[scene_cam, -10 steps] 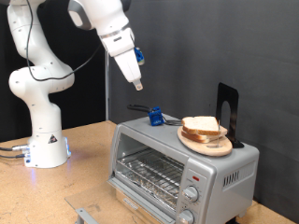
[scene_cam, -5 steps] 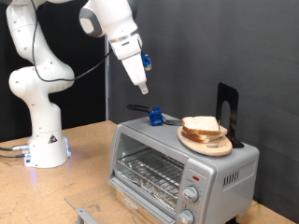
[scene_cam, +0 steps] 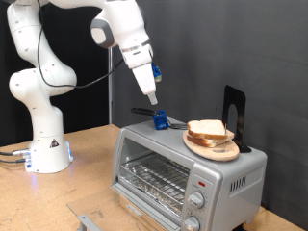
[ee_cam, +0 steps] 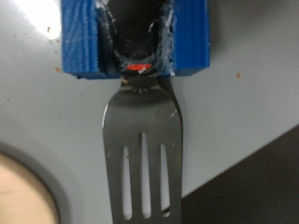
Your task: Make a piece of toast with the oven
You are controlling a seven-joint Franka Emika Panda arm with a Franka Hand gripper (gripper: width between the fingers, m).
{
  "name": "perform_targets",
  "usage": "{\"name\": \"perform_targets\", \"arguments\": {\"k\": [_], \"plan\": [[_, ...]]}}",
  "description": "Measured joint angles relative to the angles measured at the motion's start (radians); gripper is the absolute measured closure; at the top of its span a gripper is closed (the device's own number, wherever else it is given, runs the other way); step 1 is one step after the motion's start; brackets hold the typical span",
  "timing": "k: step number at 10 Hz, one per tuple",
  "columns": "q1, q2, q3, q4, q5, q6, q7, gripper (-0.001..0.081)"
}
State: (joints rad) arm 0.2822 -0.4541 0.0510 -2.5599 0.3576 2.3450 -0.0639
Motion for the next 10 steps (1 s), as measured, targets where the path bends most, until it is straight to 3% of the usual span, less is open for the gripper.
{"name": "perform_targets", "arguments": {"k": [6,10], "plan": [[0.000,0.116,0.028,-0.021,-0.020,0.108,0.015,-0.0002],[0.024,0.160,0.029,-0.022,0.030,0.173,-0.012,-0.0002]]}}
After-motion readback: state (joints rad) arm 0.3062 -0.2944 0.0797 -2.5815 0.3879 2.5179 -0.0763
